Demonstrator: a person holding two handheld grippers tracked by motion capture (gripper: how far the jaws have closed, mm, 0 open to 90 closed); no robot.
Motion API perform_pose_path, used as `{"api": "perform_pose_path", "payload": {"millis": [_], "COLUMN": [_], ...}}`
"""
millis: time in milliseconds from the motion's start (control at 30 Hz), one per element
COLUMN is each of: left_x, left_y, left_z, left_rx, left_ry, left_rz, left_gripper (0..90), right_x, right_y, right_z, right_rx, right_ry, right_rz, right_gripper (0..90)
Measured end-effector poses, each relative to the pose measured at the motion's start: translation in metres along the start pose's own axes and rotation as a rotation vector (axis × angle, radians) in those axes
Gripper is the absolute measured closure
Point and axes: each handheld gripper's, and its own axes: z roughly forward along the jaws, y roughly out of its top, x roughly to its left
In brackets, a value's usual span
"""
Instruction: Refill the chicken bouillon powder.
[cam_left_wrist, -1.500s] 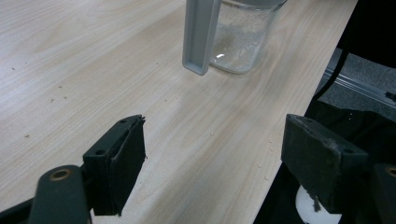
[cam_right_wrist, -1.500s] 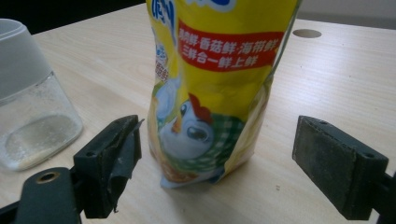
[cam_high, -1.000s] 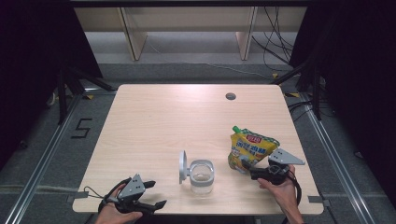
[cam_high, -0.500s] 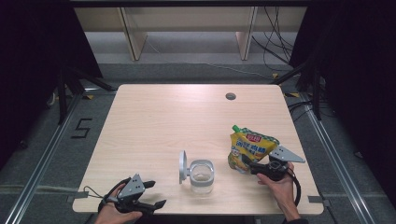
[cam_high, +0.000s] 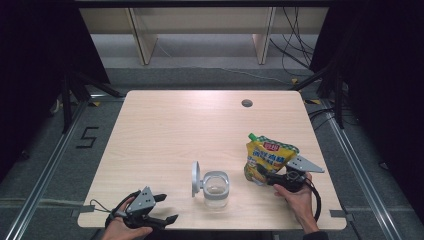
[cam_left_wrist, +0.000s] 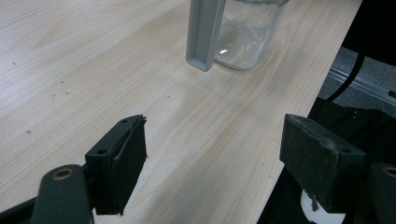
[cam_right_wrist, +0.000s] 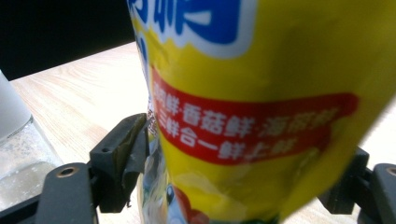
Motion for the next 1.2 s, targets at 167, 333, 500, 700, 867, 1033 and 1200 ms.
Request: {"api": "perform_pose_path", "payload": {"millis": [167, 333, 500, 700, 867, 1033, 1200], "left_x": [-0.002, -0.001, -0.002, -0.002, -0.001, -0.001, -0.003], "left_y": [-0.001, -0.001, -0.001, -0.001, -0.001, -0.001, -0.001], "left_z": [0.002, 0.002, 0.002, 0.002, 0.001, 0.002, 0.001], "left_rx": [-0.021, -0.018, -0.015, -0.014, -0.002, -0.006, -0.031], "left_ry": [-0.006, -0.006, -0.010, -0.011, -0.003, -0.007, -0.010], "left_rz": [-0.008, -0.001, -0.008, -0.002, 0.012, 0.012, -0.009], "left_gripper": [22.2, 22.2, 22.2, 22.2, 22.3, 22.3, 22.4], "right_x": [0.001, 0.001, 0.001, 0.001, 0.001, 0.008, 0.010], "right_y": [-0.001, -0.001, -0.001, -0.001, 0.001, 0.003, 0.006], "right_z": [0.004, 0.010, 0.013, 0.016, 0.014, 0.015, 0.017], "right_rx": [-0.021, -0.057, -0.065, -0.089, -0.067, -0.040, -0.065], "right_ry": [0.030, 0.038, 0.051, 0.035, 0.048, 0.037, 0.021], "right_rz": [0.019, -0.013, 0.015, 0.028, 0.038, 0.019, -0.009], "right_gripper": [26.5, 28.6, 28.8, 29.8, 41.7, 48.6, 50.7]}}
